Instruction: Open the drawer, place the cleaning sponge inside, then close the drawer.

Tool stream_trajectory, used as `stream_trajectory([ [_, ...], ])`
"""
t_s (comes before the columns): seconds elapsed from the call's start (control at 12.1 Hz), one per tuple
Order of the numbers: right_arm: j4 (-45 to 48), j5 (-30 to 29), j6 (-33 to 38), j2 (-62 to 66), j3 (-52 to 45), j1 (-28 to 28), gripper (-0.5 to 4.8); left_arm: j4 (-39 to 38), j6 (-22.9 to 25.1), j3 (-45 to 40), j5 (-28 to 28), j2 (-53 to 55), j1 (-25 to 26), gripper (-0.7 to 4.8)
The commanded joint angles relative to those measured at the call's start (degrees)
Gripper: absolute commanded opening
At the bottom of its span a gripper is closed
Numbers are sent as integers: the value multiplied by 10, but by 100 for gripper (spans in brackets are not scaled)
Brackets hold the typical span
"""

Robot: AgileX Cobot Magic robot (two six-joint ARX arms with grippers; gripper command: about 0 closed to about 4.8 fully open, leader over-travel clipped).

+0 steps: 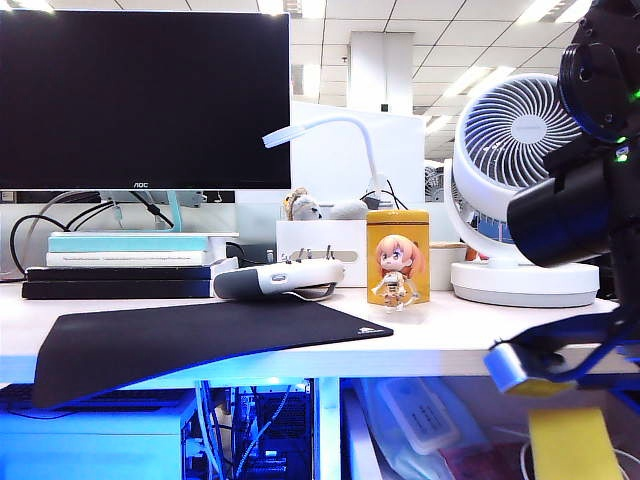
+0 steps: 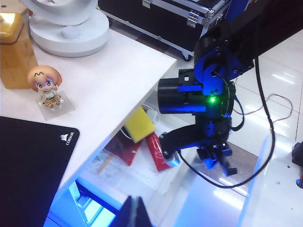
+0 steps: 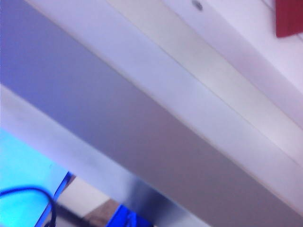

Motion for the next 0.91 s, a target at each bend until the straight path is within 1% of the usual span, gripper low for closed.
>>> stream_trajectory([
  [0.08, 38, 2, -2, 0, 1, 0, -8, 5, 2, 3, 0, -1, 0, -6],
  [0.91, 132, 21, 13, 0, 1, 0, -8, 5, 2, 3, 0, -1, 0, -6],
])
